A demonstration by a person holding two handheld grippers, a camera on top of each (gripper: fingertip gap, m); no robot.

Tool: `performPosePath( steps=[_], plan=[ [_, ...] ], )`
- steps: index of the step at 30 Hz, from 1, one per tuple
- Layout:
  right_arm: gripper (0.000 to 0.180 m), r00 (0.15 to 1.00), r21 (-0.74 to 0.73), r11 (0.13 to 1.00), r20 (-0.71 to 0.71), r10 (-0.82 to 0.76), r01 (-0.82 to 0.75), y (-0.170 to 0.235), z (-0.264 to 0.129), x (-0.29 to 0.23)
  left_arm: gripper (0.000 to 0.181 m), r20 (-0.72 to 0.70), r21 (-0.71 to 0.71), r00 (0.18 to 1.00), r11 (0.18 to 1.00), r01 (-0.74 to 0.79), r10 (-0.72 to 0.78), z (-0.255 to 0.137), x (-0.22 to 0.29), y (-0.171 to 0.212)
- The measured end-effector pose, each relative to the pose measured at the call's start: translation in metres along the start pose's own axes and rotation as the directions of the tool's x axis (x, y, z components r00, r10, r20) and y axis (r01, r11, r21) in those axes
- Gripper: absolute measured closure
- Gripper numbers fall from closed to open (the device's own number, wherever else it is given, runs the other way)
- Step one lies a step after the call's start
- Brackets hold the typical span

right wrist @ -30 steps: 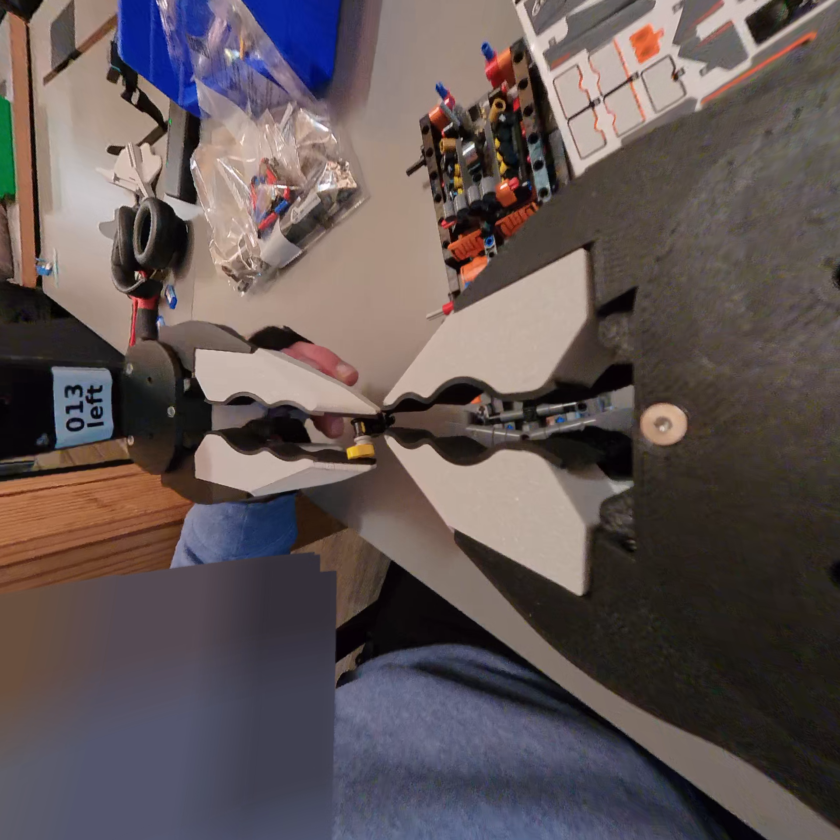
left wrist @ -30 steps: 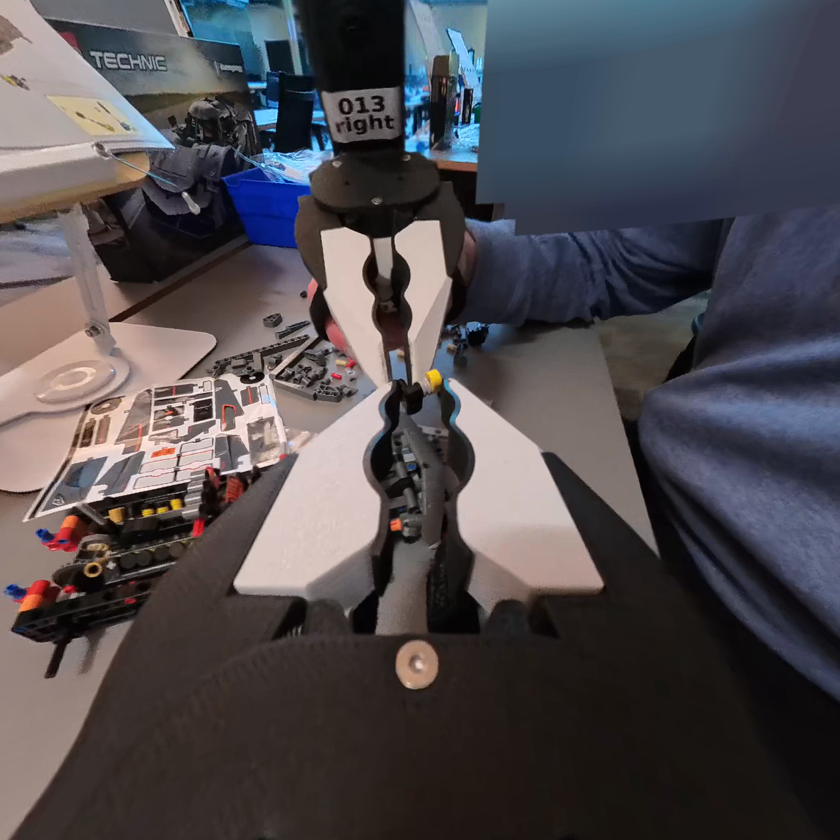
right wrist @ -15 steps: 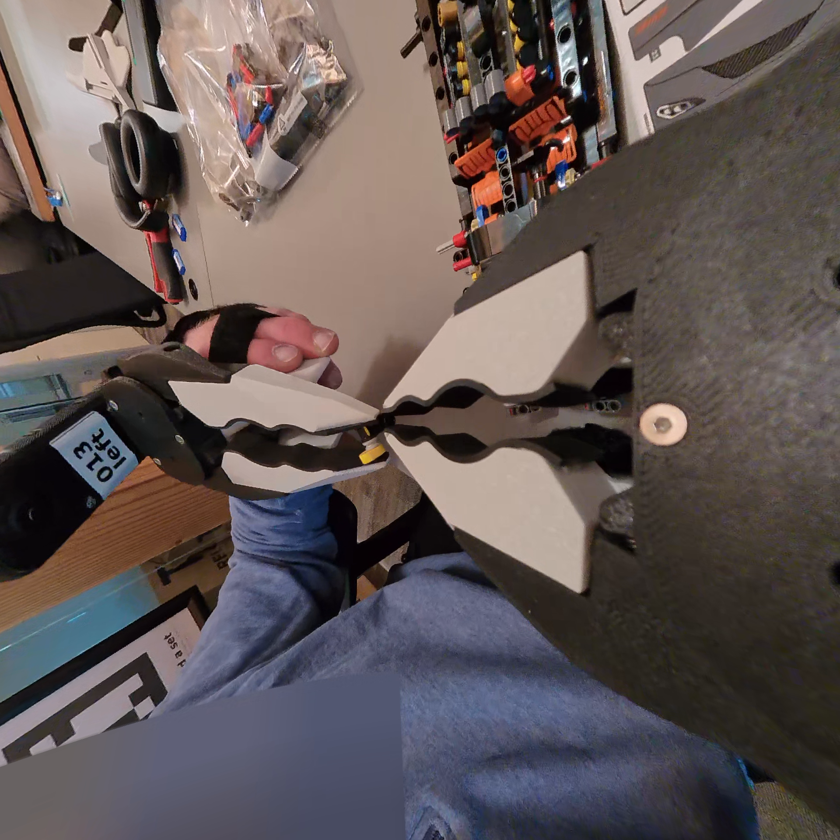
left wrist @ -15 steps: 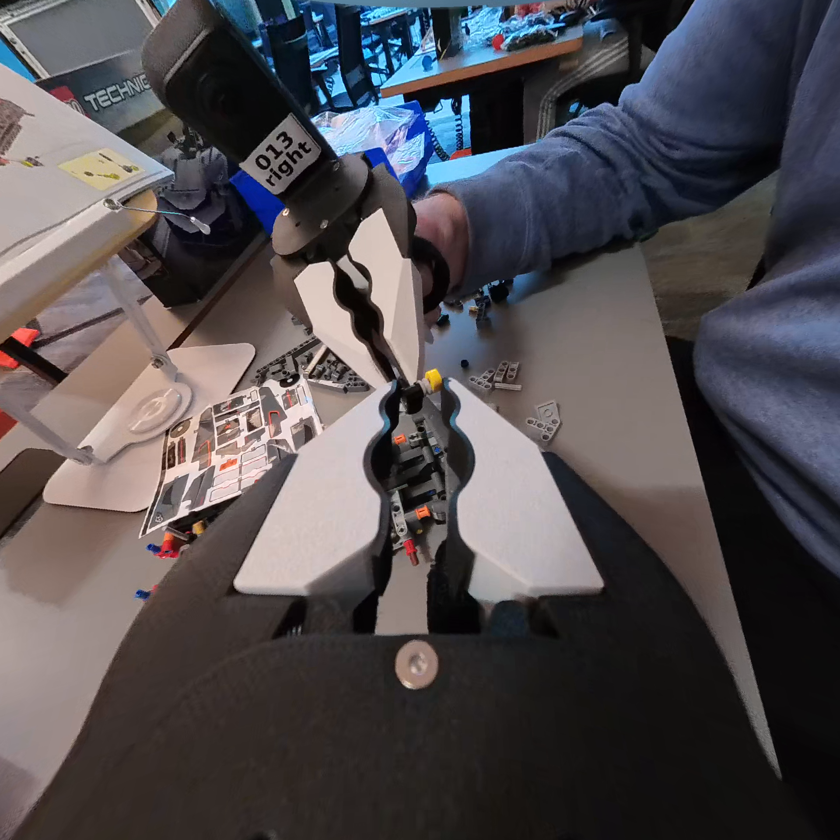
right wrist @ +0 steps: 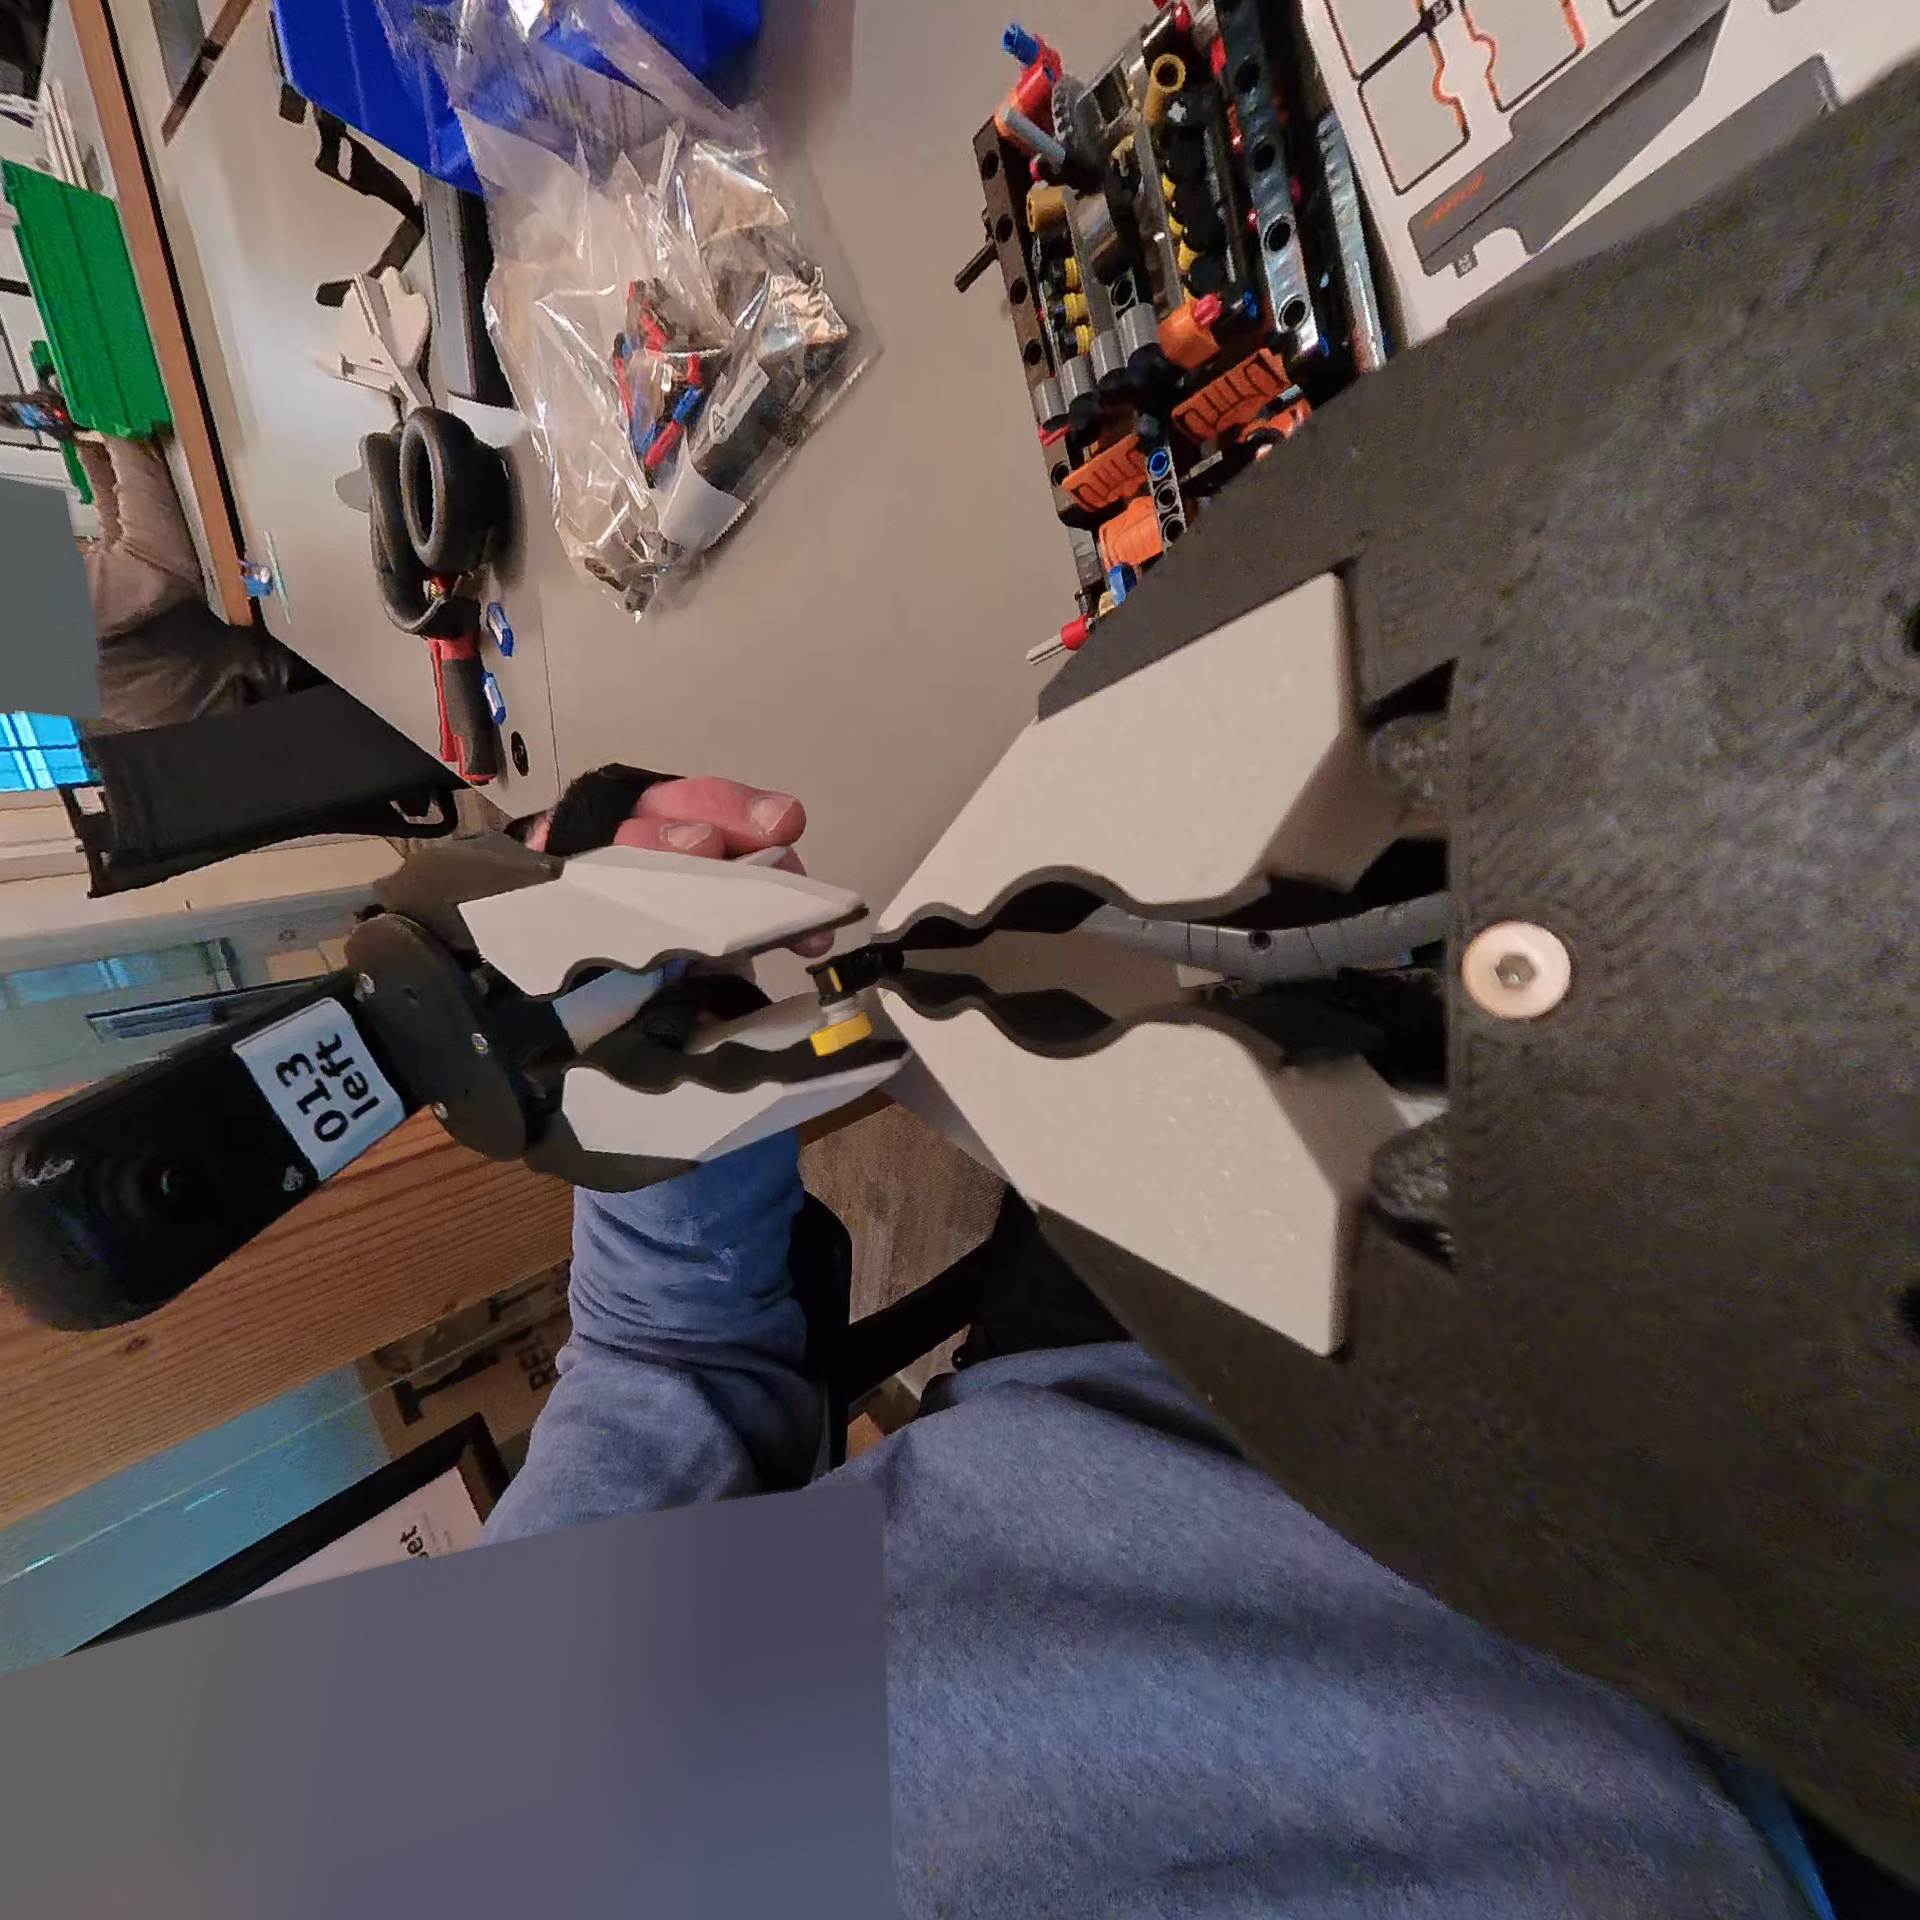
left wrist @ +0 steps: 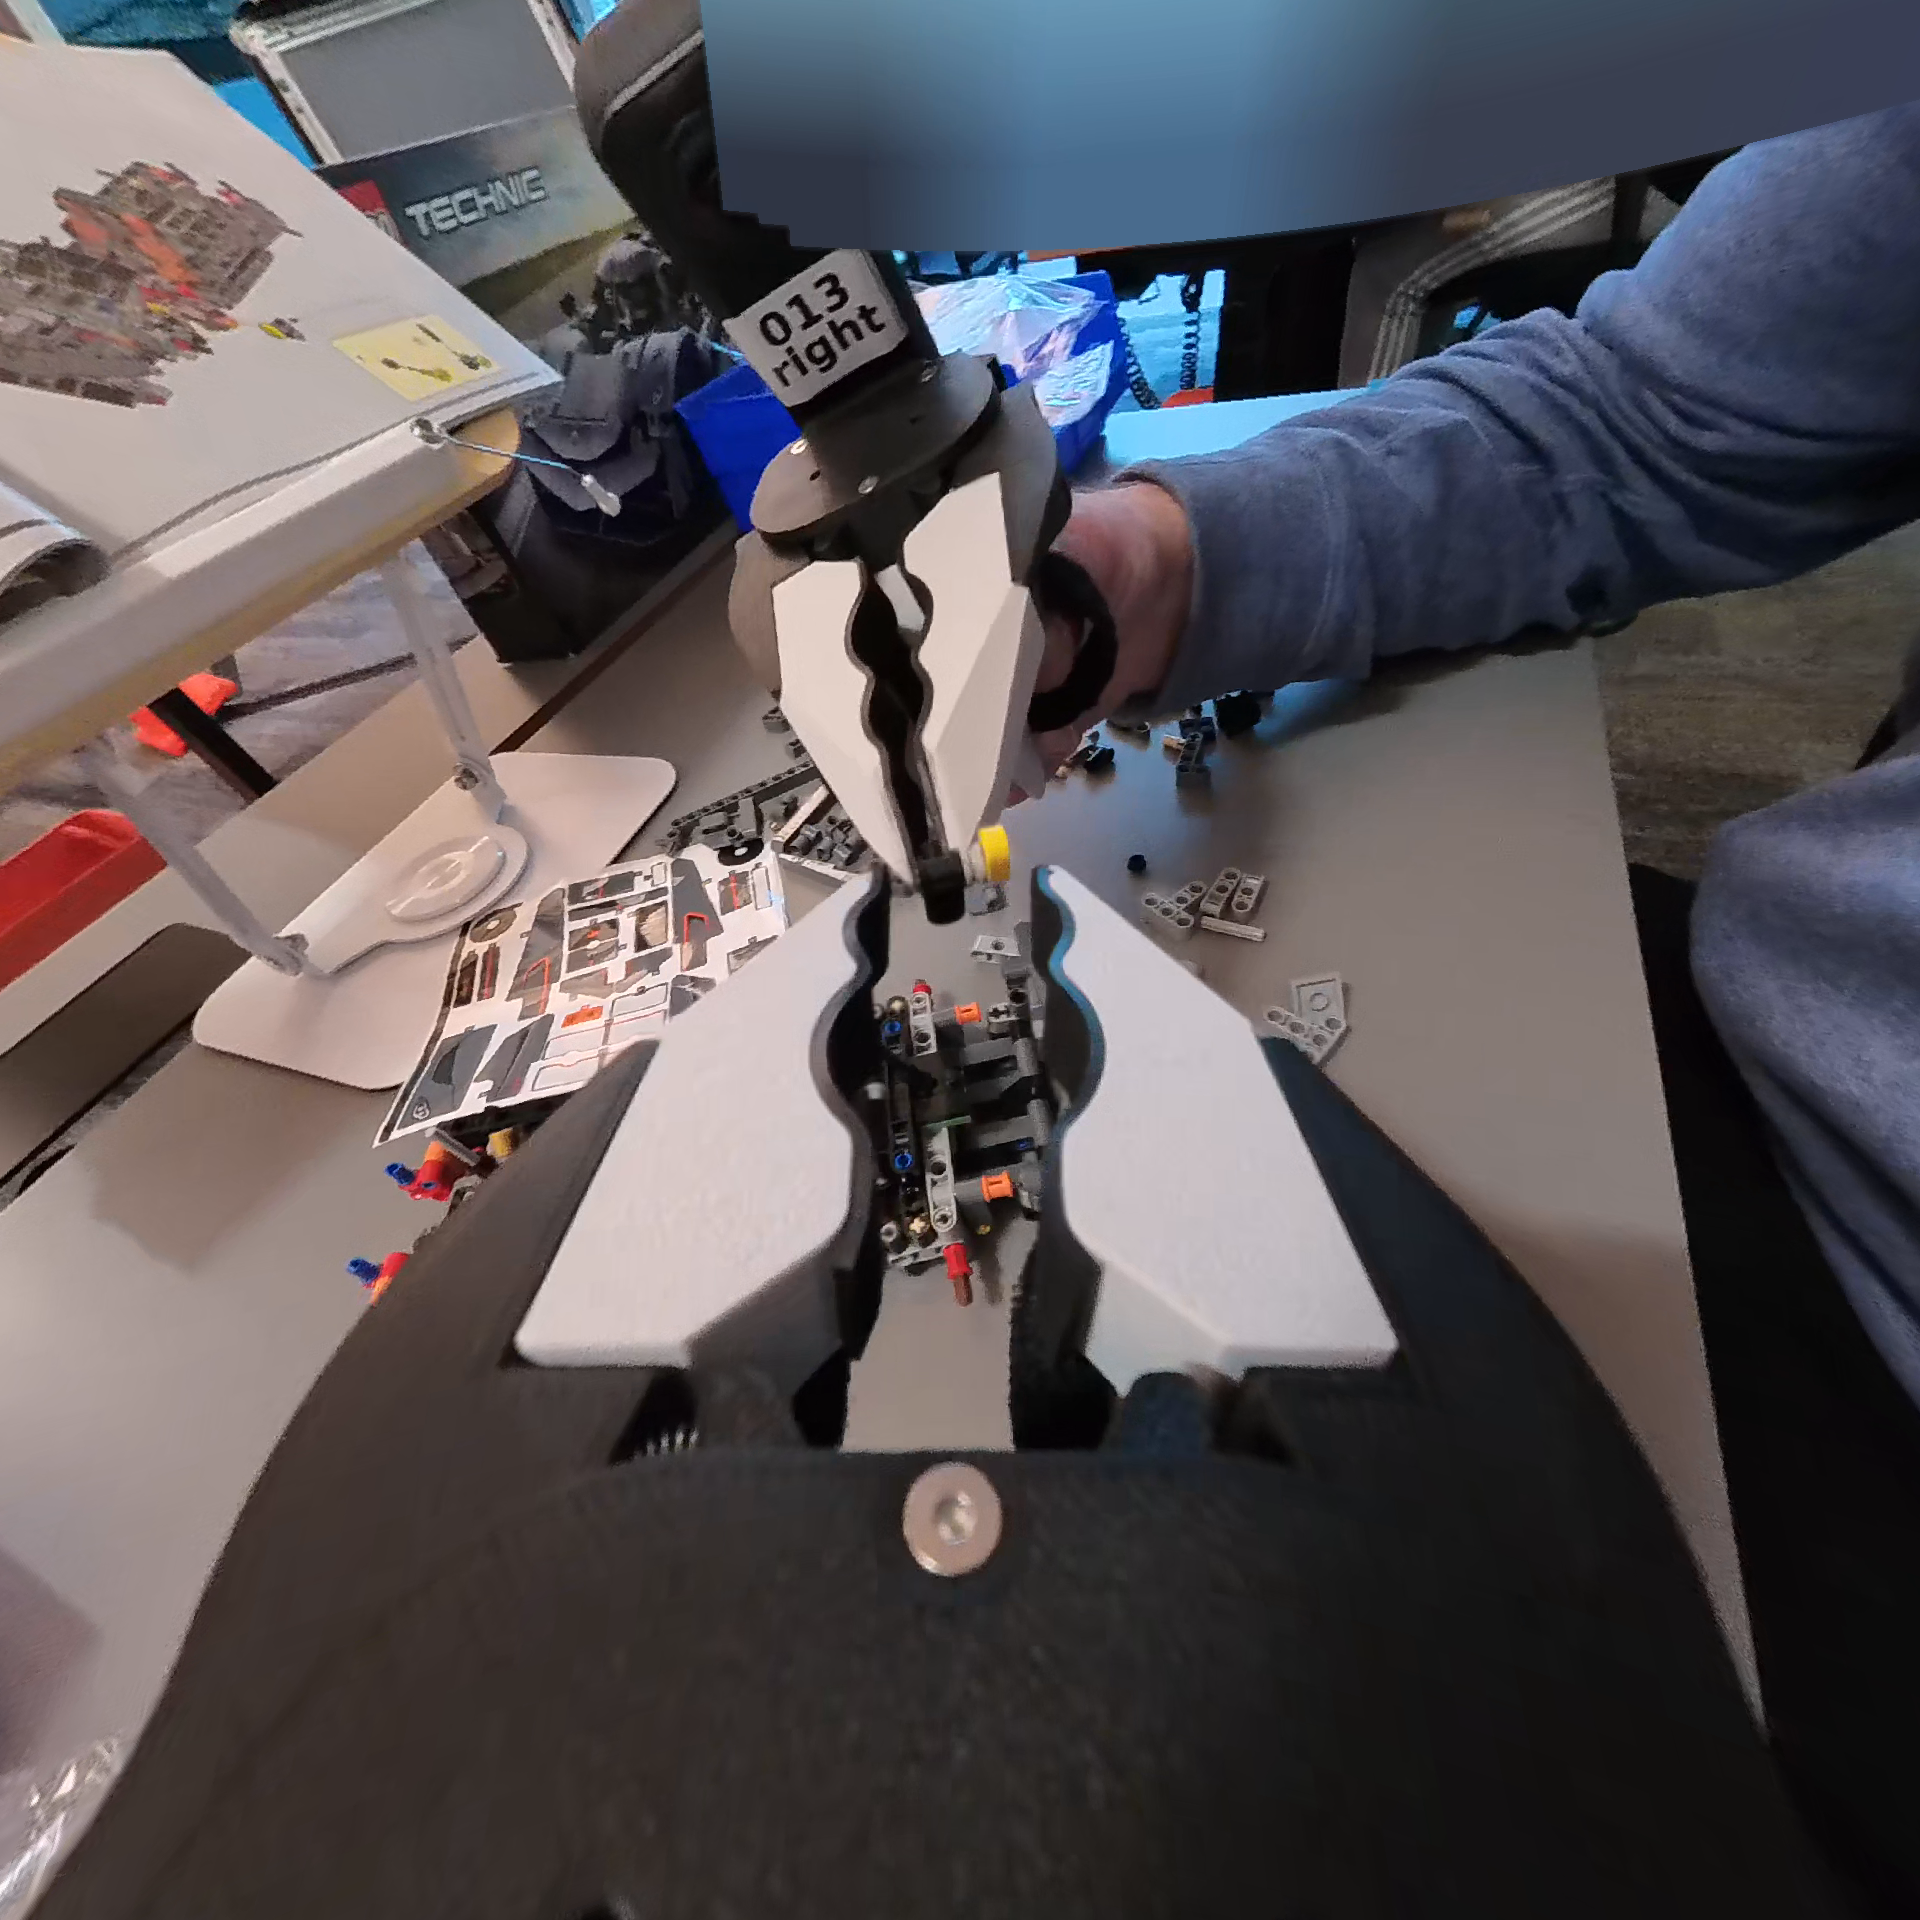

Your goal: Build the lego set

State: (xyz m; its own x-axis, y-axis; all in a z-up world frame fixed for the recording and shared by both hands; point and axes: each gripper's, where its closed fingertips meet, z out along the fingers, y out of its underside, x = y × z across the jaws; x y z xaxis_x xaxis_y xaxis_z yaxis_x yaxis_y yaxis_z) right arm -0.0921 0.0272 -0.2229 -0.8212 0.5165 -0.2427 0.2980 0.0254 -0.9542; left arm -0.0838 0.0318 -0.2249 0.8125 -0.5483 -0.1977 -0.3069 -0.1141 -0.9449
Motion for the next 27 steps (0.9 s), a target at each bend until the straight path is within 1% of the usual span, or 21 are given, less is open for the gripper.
performPosePath(
  steps=[2, 6, 11, 21, 24, 27],
  plan=[
    [0.179, 1.000, 0.014, 1.000, 0.001, 0.005, -0.005, -0.001, -0.001, 0.000, 0.158, 0.023, -0.004, 1.000, 1.000, 0.019, -0.019, 0.000, -0.003, 0.002],
    [0.179, 1.000, 0.025, 1.000, -0.015, -0.016, 0.016, -0.004, -0.002, 0.001, 0.166, 0.058, -0.006, 0.996, 0.997, 0.072, -0.071, 0.001, -0.008, 0.006],
    [0.179, 0.999, 0.030, 0.998, -0.027, -0.046, 0.047, -0.005, -0.001, -0.001, 0.174, 0.000, 0.058, 0.989, 0.987, 0.148, -0.148, 0.001, -0.004, -0.001],
    [0.178, 0.998, 0.047, 0.998, -0.039, -0.050, 0.052, -0.007, -0.001, 0.000, 0.176, -0.031, 0.117, 0.976, 0.969, 0.219, -0.217, 0.000, -0.006, -0.004],
    [0.166, 0.998, 0.038, 0.999, -0.053, -0.029, 0.031, -0.008, -0.003, 0.004, 0.176, -0.015, 0.107, 0.976, 0.970, 0.217, -0.217, -0.002, -0.010, 0.000],
    [0.166, 0.992, -0.006, 0.999, -0.114, -0.053, 0.052, -0.003, -0.009, 0.015, 0.176, 0.010, 0.085, 0.969, 0.966, 0.245, -0.246, -0.007, -0.015, 0.012]
  ],
)
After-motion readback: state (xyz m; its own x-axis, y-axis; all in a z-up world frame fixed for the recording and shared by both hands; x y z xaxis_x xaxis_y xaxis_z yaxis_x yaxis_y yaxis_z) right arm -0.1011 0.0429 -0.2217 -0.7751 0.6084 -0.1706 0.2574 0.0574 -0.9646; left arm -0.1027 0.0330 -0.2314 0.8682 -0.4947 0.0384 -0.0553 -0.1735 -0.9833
